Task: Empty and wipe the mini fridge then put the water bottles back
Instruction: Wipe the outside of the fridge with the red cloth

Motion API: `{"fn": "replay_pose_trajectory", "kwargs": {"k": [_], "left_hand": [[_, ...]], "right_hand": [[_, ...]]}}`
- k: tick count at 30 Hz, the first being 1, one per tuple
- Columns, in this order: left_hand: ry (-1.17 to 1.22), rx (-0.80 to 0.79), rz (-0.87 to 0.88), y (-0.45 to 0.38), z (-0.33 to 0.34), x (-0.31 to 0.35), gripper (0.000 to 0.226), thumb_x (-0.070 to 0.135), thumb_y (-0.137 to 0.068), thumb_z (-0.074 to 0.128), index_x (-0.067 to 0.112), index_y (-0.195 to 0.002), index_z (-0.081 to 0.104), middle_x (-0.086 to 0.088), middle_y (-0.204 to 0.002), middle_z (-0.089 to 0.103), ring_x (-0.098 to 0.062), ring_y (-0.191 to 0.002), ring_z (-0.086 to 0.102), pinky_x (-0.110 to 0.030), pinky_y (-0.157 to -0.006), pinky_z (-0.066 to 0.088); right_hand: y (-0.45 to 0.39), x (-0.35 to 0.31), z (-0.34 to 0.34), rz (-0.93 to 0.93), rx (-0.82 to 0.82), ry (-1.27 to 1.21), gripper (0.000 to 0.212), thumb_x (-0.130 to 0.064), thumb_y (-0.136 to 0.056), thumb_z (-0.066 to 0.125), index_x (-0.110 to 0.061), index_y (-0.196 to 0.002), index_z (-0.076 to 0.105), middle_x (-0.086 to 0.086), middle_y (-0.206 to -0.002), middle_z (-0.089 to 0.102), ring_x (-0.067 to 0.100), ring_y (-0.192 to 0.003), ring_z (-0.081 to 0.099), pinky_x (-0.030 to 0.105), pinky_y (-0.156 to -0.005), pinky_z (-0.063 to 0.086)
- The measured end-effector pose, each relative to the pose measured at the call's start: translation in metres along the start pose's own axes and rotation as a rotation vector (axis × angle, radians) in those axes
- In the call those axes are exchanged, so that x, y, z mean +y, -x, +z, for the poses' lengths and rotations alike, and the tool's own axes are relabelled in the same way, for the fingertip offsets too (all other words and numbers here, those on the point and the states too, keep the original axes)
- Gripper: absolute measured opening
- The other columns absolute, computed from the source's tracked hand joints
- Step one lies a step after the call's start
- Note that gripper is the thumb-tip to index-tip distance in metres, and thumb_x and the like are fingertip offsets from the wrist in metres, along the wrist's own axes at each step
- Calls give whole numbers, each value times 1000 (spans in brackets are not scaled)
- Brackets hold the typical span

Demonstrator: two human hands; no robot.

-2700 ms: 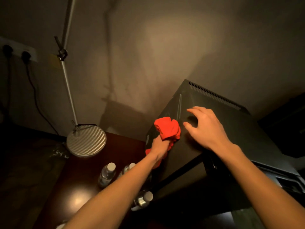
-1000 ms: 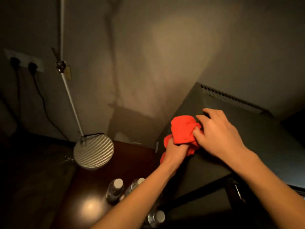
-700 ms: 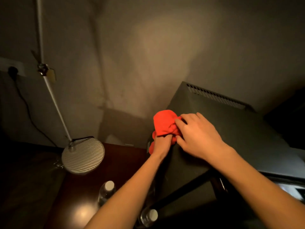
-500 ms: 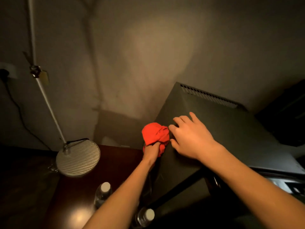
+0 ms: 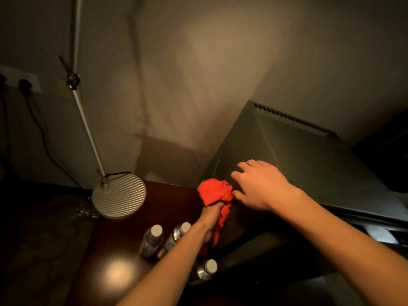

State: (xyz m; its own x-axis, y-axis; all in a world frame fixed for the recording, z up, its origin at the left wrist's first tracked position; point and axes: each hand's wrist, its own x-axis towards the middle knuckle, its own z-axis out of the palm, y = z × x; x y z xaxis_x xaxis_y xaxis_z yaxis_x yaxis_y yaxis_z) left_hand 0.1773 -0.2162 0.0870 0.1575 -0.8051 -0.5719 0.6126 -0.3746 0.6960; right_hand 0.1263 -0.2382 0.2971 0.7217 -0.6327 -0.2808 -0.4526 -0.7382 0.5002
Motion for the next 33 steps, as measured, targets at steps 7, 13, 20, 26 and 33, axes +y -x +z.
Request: {"fn": "replay_pose_trajectory", "kwargs": {"k": [7, 13, 20, 26, 33], "left_hand": [[-41, 62, 133, 24, 19, -21, 33, 34, -88, 61, 10, -109, 67, -12, -87, 67, -19, -68, 61, -25, -55, 49], [5, 80, 282, 23, 37, -14, 71, 65, -66, 49, 28, -126, 55, -3, -123, 60, -18, -112, 58, -40, -98, 49], [194, 135, 176, -14, 31, -12, 64, 27, -74, 57, 5, -134, 48, -19, -126, 57, -29, -119, 54, -40, -104, 43], [97, 83, 80, -59, 15, 9, 22, 29, -80, 61, 13, -95, 62, -6, -87, 59, -18, -83, 50, -26, -71, 41], [-94, 172, 102, -109, 3, 4, 50, 42, -97, 51, 7, -131, 60, -16, -131, 60, -30, -120, 55, -36, -102, 40]], "right_hand": [[7, -14, 5, -2, -48, -49, 45, -53, -90, 45, -25, -123, 54, 4, -126, 52, 26, -121, 47, 37, -96, 41], [2, -15, 4, 3, -62, -43, 48, -54, -90, 45, -23, -126, 52, 4, -130, 50, 26, -122, 46, 37, -94, 44], [-21, -25, 3, 4, -132, -20, 55, -54, -90, 47, -18, -132, 51, 5, -133, 50, 27, -125, 45, 38, -97, 41], [-51, -27, 3, 24, -236, 3, 53, -54, -92, 45, -18, -131, 53, 6, -135, 50, 27, -127, 45, 39, -96, 42], [-70, -20, 16, 32, -288, 67, 51, -51, -94, 42, -21, -134, 53, 6, -143, 47, 27, -133, 41, 44, -113, 26]]}}
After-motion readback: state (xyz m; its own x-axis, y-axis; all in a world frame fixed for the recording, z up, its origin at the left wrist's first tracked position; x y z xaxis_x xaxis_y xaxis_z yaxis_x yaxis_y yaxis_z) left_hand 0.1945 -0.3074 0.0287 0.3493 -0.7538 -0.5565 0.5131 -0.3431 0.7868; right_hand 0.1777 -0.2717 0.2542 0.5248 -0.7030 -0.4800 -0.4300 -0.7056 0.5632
